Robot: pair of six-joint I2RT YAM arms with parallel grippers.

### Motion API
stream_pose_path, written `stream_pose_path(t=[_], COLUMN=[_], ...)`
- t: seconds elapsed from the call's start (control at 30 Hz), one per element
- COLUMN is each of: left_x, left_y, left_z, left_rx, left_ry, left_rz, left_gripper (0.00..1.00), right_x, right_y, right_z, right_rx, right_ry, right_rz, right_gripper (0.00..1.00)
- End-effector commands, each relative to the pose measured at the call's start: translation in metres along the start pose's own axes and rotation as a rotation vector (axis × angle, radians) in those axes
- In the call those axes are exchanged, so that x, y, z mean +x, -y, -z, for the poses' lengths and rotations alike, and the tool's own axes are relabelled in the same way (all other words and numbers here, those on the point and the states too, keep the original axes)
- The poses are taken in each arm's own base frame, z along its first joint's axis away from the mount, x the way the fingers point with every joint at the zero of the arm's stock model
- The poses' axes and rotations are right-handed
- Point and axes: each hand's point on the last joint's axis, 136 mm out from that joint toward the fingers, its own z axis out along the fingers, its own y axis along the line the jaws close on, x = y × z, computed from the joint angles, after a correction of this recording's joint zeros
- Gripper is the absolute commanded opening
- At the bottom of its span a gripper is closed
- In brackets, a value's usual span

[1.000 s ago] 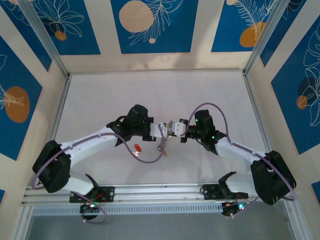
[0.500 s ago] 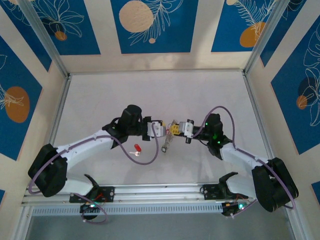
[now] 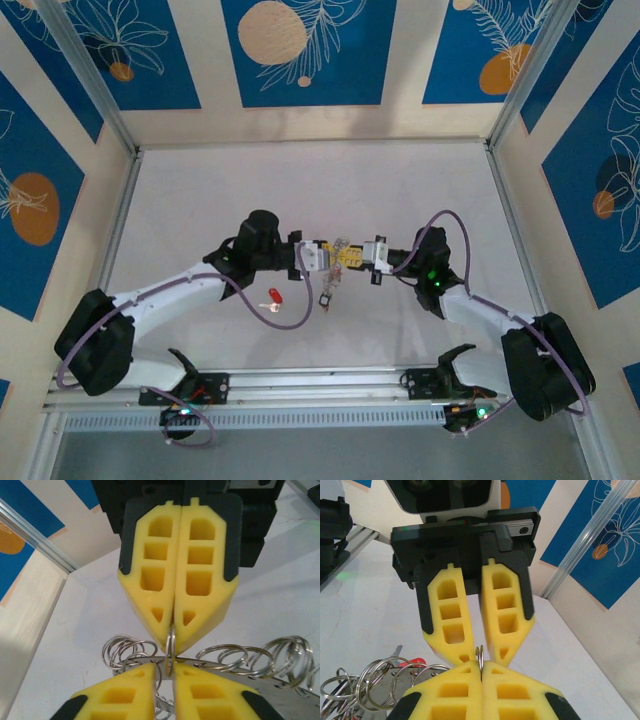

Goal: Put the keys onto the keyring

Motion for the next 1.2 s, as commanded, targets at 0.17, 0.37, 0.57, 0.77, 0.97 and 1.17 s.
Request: stream_pose_path(t=[0.17,0.37,0.57,0.77,0.97,1.17], left_x=[-0.013,-0.013,0.005,0.017,0.021,0.018], left_y=[-0.001,-0.002,-0.010,-0.008,-0.003,-0.002], left_z=[0.009,0.010,0.009,0.004,0.002,0.004], left_rx=[-0.008,-0.006,-0.029,-0.009,0.028,0.010], left_ry=[0.057,0.037,-0.104,-0.209,-0.278,-0.251], left_rz=[-0.033,-0.044,-0.045,-0.066,-0.091,-0.093], left_gripper=[0.09,0.00,0.00,0.00,0.00,0.02], right_x=[-0.011,-0.002,0.021,0.034,0.041,0.038], right_y=[0.001,0.003,0.007,0.004,0.001,-0.002], right_z=[-0.005,-0.009,-0.012,-0.017,-0.026,-0.030], right_rx=[-0.020,0.001,0.036,0.020,-0.006,-0.020], right_ry=[0.033,-0.023,-0.181,-0.255,-0.296,-0.269], right_rz=[0.033,0.043,0.053,0.067,0.080,0.077], right_gripper=[0.00,0.00,0.14,0.18,0.18,0.00])
